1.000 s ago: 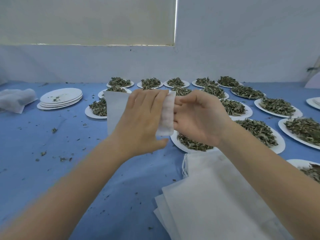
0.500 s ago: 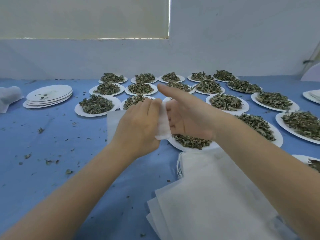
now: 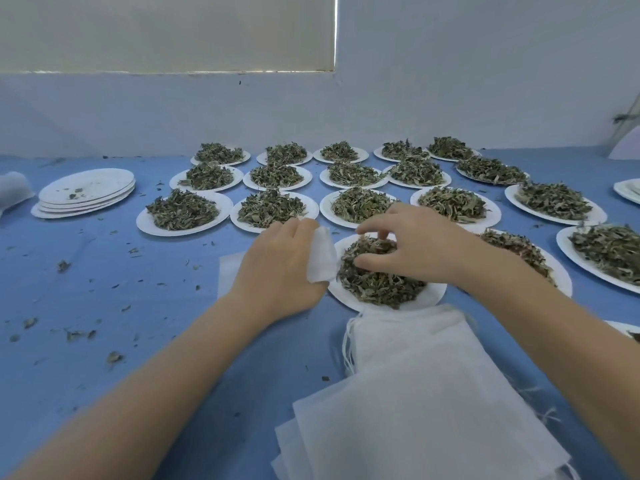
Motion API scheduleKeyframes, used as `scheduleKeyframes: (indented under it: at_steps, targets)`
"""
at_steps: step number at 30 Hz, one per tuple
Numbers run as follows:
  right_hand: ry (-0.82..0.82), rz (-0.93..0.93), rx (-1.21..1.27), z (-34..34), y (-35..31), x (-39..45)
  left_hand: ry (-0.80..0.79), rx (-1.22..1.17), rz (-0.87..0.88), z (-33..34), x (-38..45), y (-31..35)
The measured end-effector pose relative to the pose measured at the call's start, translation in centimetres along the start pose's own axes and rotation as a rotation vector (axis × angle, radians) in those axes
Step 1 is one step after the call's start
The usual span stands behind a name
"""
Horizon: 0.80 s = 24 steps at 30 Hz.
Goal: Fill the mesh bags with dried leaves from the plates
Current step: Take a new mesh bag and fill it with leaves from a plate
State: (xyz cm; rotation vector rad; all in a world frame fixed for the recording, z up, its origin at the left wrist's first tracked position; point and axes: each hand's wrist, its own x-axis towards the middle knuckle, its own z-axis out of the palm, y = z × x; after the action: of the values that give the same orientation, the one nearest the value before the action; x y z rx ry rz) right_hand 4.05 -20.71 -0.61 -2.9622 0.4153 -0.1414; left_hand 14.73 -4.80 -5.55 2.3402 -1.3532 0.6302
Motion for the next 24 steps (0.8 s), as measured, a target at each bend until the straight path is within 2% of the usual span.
scheduleKeyframes:
  at_steps: [2,6,13,17,24]
  targets:
    - [0.010,0.009,-0.030,0.5,-0.2,0.7,0.001,-0.016,-0.018,0.4,0.5,0.1]
    - [-0.081,0.046,-0.095,0.8,-0.6,1.7,-0.001,-0.009,0.000,0.8,0.5,-0.1]
    - [0.097,-0.001,0.053,0.2,-0.6,1.7,-0.036,0.017,0.013,0.7,0.1,-0.4]
    - [0.134,-0.015,0.134,-0.5,-0.3,1.9,-0.032,-0.010,0.000,0.7,0.0,-0.6]
    - [0.174,-0.076,0.038,-2.0,-1.0,1.1,0.001,-0.046,-0.047,0.6,0.8,-0.6]
